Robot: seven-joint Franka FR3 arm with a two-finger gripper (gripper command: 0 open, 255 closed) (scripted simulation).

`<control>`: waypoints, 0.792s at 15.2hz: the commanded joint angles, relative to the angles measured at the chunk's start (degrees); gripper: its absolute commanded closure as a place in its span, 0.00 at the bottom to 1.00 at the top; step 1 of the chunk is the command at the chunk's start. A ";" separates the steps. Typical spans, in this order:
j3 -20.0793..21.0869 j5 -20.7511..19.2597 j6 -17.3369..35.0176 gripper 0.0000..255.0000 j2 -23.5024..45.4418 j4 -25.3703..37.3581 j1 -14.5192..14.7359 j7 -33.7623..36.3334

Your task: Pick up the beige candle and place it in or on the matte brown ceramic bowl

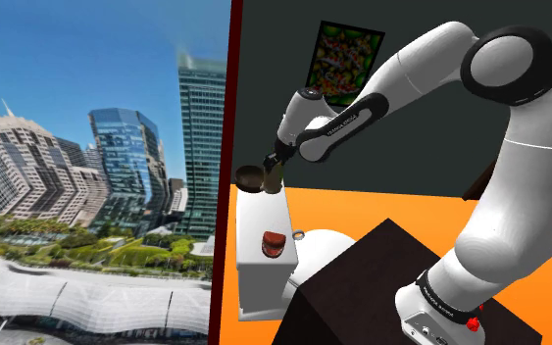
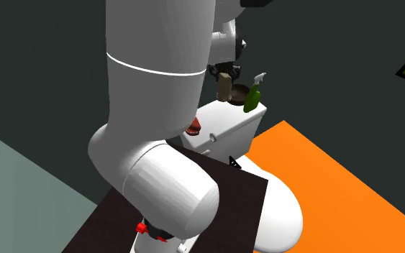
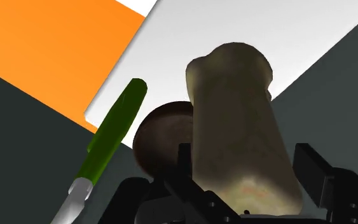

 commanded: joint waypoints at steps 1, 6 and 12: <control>0.48 1.25 -2.76 1.00 2.57 5.30 -0.86 -2.51; 0.60 2.58 -9.30 1.00 10.63 19.74 -1.25 -6.76; 0.45 3.96 -19.44 1.00 22.83 42.16 -0.19 -12.02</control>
